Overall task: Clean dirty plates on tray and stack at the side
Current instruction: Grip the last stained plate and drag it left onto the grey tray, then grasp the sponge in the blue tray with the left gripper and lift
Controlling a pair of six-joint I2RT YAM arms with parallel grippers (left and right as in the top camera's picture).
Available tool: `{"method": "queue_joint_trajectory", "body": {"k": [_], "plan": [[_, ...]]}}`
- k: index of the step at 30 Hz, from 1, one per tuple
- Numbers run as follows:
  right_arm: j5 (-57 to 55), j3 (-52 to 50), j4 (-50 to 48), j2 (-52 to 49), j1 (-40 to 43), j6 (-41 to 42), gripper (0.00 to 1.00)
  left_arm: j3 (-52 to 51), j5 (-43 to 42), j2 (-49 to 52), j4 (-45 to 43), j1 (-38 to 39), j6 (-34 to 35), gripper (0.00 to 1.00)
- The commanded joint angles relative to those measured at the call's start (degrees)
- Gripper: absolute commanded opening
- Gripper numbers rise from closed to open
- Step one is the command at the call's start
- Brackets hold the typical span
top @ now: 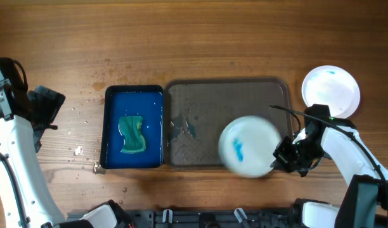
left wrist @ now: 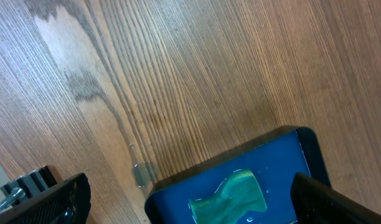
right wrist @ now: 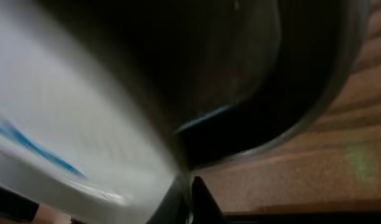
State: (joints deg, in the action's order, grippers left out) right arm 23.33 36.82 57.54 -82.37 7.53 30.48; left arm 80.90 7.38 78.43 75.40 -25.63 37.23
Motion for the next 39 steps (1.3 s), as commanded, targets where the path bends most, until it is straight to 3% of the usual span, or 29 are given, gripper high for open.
{"method": "queue_joint_trajectory", "body": {"k": [1,5,11,13,26,29,39], "plan": [[-1.7,-0.2,-1.7,0.6,-0.2,-2.0,0.04,-0.3,-0.3,0.3,-0.2,-0.4,0.6,1.0],[-4.0,-0.1,-6.0,0.6,-0.2,-3.8,0.04,-0.3,-2.7,0.3,-0.2,-0.3,0.5,1.0],[-3.9,0.3,-15.7,0.6,-0.2,-6.5,0.04,-0.3,-11.2,1.1,-2.1,5.8,-8.6,0.93],[-3.4,1.5,-15.8,0.6,-0.2,-6.9,0.05,-0.3,-11.6,2.8,-2.1,10.0,-10.1,0.88],[-6.8,3.1,-15.3,0.6,-0.2,-11.0,0.04,-1.0,-12.3,21.8,-1.4,30.0,-11.5,0.9],[-6.8,3.1,-14.8,0.6,-0.2,-11.6,0.05,-5.5,-12.3,23.7,-2.3,33.5,-10.8,0.84],[-6.6,3.1,-14.6,0.6,-0.2,-12.5,0.04,-22.0,-12.3,23.5,-14.6,33.2,-8.3,0.83]]}}
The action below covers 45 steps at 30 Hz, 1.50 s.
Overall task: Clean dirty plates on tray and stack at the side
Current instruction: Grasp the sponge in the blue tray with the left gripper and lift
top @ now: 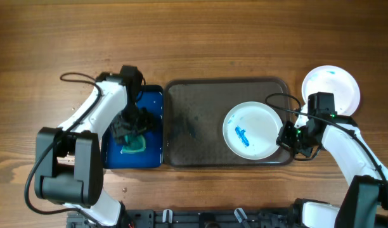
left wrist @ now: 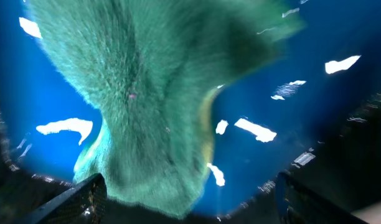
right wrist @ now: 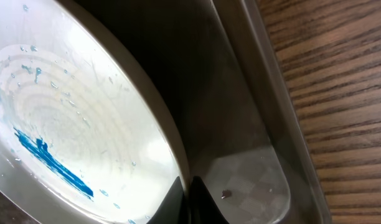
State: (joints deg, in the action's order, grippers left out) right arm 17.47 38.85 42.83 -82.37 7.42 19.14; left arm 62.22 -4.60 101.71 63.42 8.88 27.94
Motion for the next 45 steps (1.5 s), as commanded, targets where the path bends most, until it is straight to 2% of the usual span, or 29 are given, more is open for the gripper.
{"method": "queue_joint_trajectory", "body": {"k": [1,4,5,6,7,11,13,14,16,18,19,30,34,38,40,45], "plan": [[-0.7,1.1,0.2,0.6,-0.1,-1.2,0.04,-3.7,-0.3,0.3,-4.0,-1.9,1.0,0.82],[0.2,1.1,0.2,0.6,-0.1,-1.2,0.05,-3.8,-0.3,0.3,-7.1,-3.0,0.8,0.73],[0.6,1.1,0.2,0.6,-0.1,-1.2,0.05,-3.8,-0.3,0.3,-8.1,-3.3,0.8,0.72],[0.5,1.1,0.3,0.6,-0.1,-1.2,0.05,-3.8,-0.3,0.3,-9.3,-3.6,0.8,0.78],[0.5,1.1,0.3,0.6,-0.1,-1.2,0.05,-3.8,-0.3,0.3,-10.0,-3.7,0.8,0.8],[0.5,1.1,0.4,0.6,-0.1,-1.1,0.05,-3.8,-0.2,0.2,-11.0,-3.5,-1.2,0.8],[0.6,1.1,0.3,0.6,-0.1,-1.0,0.04,-3.8,-0.1,0.2,-11.2,-3.5,-2.6,0.75],[0.6,1.1,0.4,0.6,-0.1,-1.0,0.04,-3.8,0.2,0.2,-11.2,-3.5,-2.7,0.64],[0.5,1.1,0.7,0.6,-0.1,-1.0,0.04,-3.8,0.2,0.2,-11.6,-3.5,-3.7,0.33],[0.5,1.1,0.9,0.6,-0.1,-1.0,0.04,-3.8,0.2,0.2,-12.5,-3.5,-3.7,0.09],[0.6,1.1,0.9,0.6,-0.1,-1.0,0.05,-3.8,0.2,0.2,-13.0,-3.5,-3.7,0.04],[0.5,1.1,1.4,0.6,-0.1,-1.1,0.04,-3.6,-0.3,-0.4,-15.0,-3.5,-3.5,0.04],[0.5,1.1,1.4,0.6,-0.1,-1.1,0.04,-1.4,5.2,-8.5,-14.4,-2.9,-1.6,0.04],[0.5,1.1,1.0,0.6,-0.1,-1.1,0.05,-0.8,16.3,-18.8,-13.9,0.8,-2.0,0.04],[0.5,1.1,0.7,0.6,-0.1,-1.1,0.04,-0.8,22.3,-22.8,-13.4,4.1,-5.1,0.04],[0.5,1.1,0.2,0.6,-0.1,-1.1,0.05,-0.8,39.5,-23.6,-13.3,13.9,-6.1,0.04]]}}
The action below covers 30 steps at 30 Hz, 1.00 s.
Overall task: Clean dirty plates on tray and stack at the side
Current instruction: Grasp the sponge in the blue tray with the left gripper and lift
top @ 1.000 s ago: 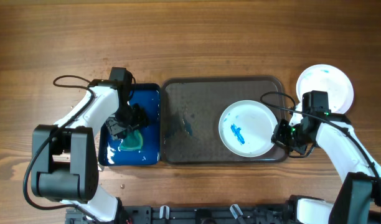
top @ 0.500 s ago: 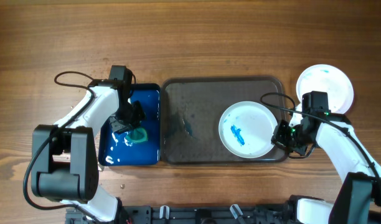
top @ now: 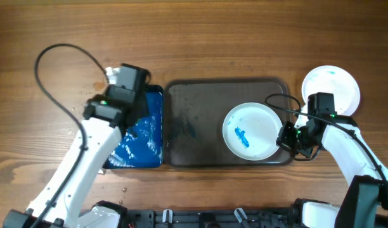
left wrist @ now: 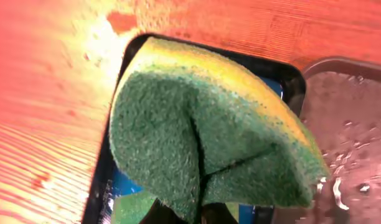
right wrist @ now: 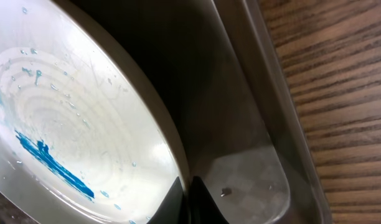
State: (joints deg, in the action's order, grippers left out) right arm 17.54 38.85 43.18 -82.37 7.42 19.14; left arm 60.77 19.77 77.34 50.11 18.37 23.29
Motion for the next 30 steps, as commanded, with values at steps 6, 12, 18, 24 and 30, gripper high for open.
{"method": "queue_joint_trajectory", "body": {"k": [6,12,18,24,30], "plan": [[0.5,1.1,-0.1,0.6,-0.1,-1.1,0.05,0.6,33.4,2.1,0.2,9.5,1.3,0.04],[0.5,1.1,-0.1,0.6,-0.1,-1.1,0.04,0.6,35.3,2.1,0.2,9.5,2.7,0.04],[0.5,1.1,-0.1,0.6,-0.1,-1.1,0.04,0.6,36.1,2.1,0.3,9.5,4.2,0.04],[0.5,1.1,-0.1,0.6,-0.1,-1.1,0.04,0.6,36.1,2.1,0.2,9.5,4.2,0.04],[0.5,1.1,-0.1,0.6,-0.1,-1.1,0.05,0.6,36.1,2.1,0.2,9.5,4.2,0.04]]}}
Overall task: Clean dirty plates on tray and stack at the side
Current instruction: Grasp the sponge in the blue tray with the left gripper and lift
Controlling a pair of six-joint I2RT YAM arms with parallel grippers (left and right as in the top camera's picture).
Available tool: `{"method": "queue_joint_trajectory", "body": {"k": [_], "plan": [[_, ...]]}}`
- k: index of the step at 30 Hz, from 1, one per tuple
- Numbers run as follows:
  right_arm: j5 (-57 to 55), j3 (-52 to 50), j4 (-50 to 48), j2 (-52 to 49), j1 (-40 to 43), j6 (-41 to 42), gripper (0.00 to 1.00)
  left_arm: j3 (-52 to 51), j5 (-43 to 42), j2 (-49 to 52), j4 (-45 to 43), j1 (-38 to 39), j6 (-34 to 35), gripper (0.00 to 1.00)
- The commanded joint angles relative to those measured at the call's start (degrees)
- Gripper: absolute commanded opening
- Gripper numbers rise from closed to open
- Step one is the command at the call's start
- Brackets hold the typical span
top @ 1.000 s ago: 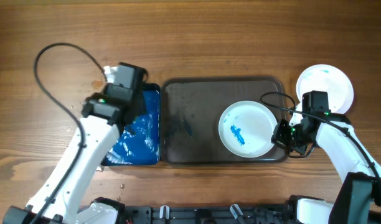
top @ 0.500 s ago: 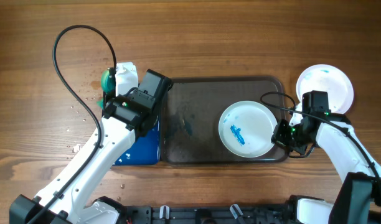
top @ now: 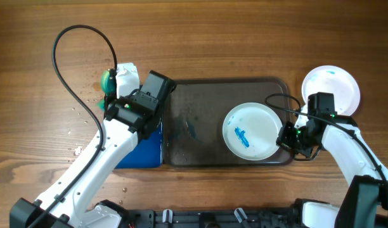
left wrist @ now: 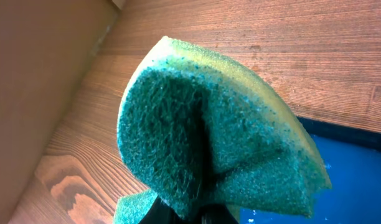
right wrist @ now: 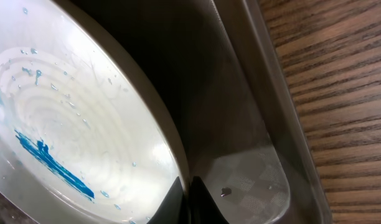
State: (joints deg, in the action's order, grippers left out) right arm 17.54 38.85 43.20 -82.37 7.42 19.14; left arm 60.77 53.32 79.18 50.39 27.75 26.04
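Note:
A folded green and yellow sponge fills the left wrist view, with my left gripper shut on it. From overhead the left gripper and sponge hang over the wood just past the far-left corner of the blue basin. A white plate with a blue smear lies in the right half of the grey tray. My right gripper is shut on that plate's right rim. The right wrist view shows the plate, the pinching right gripper and the tray.
A second white plate with a faint blue mark lies on the table right of the tray. Water drops dot the wood left of the basin. The left arm covers most of the basin. A black cable loops over the far left of the table.
My left gripper, still holding the sponge, has shifted from above the basin's far edge to above the wood beyond its far-left corner. The right gripper and plate have not moved.
At first the sponge lay in the basin, my left gripper stood open at the table's left, and the right gripper held the plate tilted over the tray. Then the left gripper was down at the sponge and the plate lay flat. Later the sponge was held above the basin, now beyond it.

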Motion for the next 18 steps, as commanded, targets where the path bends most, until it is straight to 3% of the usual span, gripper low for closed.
{"method": "queue_joint_trajectory", "body": {"k": [1,11,14,18], "plan": [[0.5,1.1,-0.1,0.6,-0.1,-1.1,0.05,0.6,2.5,0.3,0.0,0.2,1.4,0.04],[0.5,1.1,0.0,0.6,-0.1,-1.1,0.04,0.6,2.1,0.3,0.0,0.2,1.7,0.04],[0.5,1.1,-0.1,0.6,-0.1,-1.1,0.04,0.6,-10.0,0.3,-0.9,-0.7,2.0,0.04],[0.5,1.1,0.3,0.6,-0.1,-1.2,0.04,-0.5,-38.4,0.6,-1.7,-7.1,5.1,0.04]]}}
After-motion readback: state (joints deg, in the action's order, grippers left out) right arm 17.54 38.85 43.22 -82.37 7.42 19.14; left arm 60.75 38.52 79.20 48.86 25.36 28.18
